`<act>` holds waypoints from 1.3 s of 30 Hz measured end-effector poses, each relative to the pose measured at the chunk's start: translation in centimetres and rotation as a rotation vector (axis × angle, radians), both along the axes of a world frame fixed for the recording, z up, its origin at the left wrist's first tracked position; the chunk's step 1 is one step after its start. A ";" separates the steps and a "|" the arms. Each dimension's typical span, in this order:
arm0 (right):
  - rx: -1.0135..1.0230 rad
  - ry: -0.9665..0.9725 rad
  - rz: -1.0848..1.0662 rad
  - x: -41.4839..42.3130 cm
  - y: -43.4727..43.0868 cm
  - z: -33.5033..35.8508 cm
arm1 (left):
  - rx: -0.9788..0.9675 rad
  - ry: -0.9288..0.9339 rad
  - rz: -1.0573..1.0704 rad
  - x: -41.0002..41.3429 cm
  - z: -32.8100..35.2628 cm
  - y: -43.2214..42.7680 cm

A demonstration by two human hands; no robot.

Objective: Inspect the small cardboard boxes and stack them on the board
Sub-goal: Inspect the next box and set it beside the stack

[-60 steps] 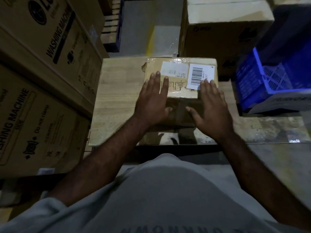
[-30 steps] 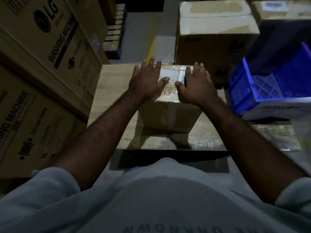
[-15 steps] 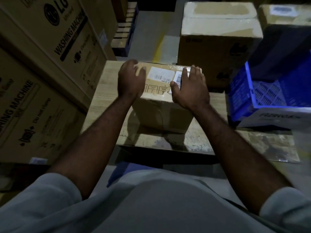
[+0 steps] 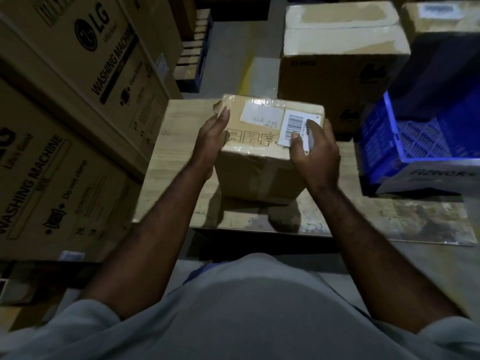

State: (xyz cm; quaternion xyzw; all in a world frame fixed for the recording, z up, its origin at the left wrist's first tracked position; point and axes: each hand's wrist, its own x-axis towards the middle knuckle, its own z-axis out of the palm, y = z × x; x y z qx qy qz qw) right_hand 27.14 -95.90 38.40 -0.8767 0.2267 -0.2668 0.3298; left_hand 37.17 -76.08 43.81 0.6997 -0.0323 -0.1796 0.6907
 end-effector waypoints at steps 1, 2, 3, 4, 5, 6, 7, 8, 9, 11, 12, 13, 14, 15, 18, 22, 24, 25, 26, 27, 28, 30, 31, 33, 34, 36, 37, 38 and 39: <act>0.033 -0.053 -0.005 0.1 -0.4 -0.2 | 0.013 -0.050 -0.015 -0.3 0.4 0.1; 0.062 -0.087 -0.011 0.1 -0.6 -0.3 | 0.029 -0.110 -0.035 -0.5 1.0 0.2; 0.113 -0.109 -0.009 0.1 -0.7 -0.7 | 0.048 -0.169 -0.058 -0.6 1.6 0.3; 0.186 -0.110 -0.010 0.0 -0.8 -1.4 | 0.070 -0.225 -0.094 -0.8 2.4 0.3; 0.286 -0.099 -0.014 0.0 -0.9 -2.0 | 0.109 -0.279 -0.135 -1.0 3.1 0.1; 0.404 -0.052 -0.015 0.1 -0.9 -2.8 | 0.168 -0.325 -0.181 -1.4 3.6 -0.4; 0.531 0.002 -0.006 0.1 -0.8 -3.5 | 0.247 -0.359 -0.232 -1.9 3.7 -1.1; 0.670 0.074 -0.004 0.2 -0.7 -4.2 | 0.371 -0.395 -0.299 -2.4 3.4 -1.8; 0.816 0.136 -0.004 0.2 -0.6 -5.2 | 0.540 -0.453 -0.386 -2.9 2.5 -2.6; 1.026 0.233 -0.002 -0.4 -0.6 -6.5 | 0.859 -0.608 -0.605 -3.8 0.3 -4.1; 1.088 0.281 0.004 -0.9 -0.6 -6.7 | 0.954 -0.675 -0.710 -4.4 -0.9 -4.8; 1.145 0.324 -0.011 -1.4 -0.7 -7.0 | 1.011 -0.736 -0.790 -4.7 -2.3 -5.5; 1.201 0.354 -0.034 -1.8 -1.0 -7.3 | 1.046 -0.790 -0.848 -5.2 -3.6 -6.1; 1.249 0.356 -0.046 -2.4 -1.2 -7.4 | 1.075 -0.830 -0.888 -5.7 -4.8 -6.6; 1.312 0.272 -0.076 -2.9 -2.5 -7.3 | 1.194 -0.906 -0.914 -6.9 -7.7 -7.0; 1.130 0.183 -0.043 -3.7 -2.4 -6.6 | 1.152 -0.930 -0.847 -6.7 -8.3 -5.4; 0.820 0.061 -0.012 -4.5 -1.8 -5.6 | 1.137 -0.879 -0.790 -6.1 -7.9 -3.9; 0.635 0.034 0.007 -5.1 -1.6 -5.1 | 1.152 -0.853 -0.753 -5.8 -7.7 -2.9; 0.462 0.024 0.045 -5.6 -1.3 -4.5 | 1.179 -0.827 -0.712 -5.4 -7.6 -1.9; 0.303 0.026 0.100 -6.0 -1.2 -4.1 | 1.218 -0.801 -0.671 -5.0 -7.6 -0.9; 0.152 0.061 0.172 -6.3 -0.9 -3.4 | 1.259 -0.775 -0.630 -4.6 -7.6 0.1; -0.137 0.196 0.335 -6.2 0.2 -2.4 | 1.326 -0.719 -0.562 -4.1 -7.8 1.6; -0.257 0.280 0.396 -6.1 0.9 -2.0 | 1.355 -0.694 -0.542 -4.1 -8.0 2.1; -0.426 0.439 0.461 -5.9 1.9 -2.3 | 1.414 -0.685 -0.517 -4.3 -8.6 2.6; -0.503 0.502 0.467 -5.9 2.2 -2.6 | 1.435 -0.690 -0.502 -4.4 -8.9 2.6; -0.630 0.557 0.456 -6.0 2.4 -3.2 | 1.448 -0.690 -0.470 -4.6 -9.1 2.4; -0.651 0.555 0.444 -6.0 2.4 -3.5 | 1.449 -0.693 -0.456 -4.6 -9.2 2.2; -0.655 0.549 0.432 -5.9 2.4 -3.6 | 1.453 -0.700 -0.447 -4.5 -9.2 2.2; -0.655 0.547 0.426 -5.8 2.4 -3.6 | 1.456 -0.710 -0.443 -4.4 -9.2 2.1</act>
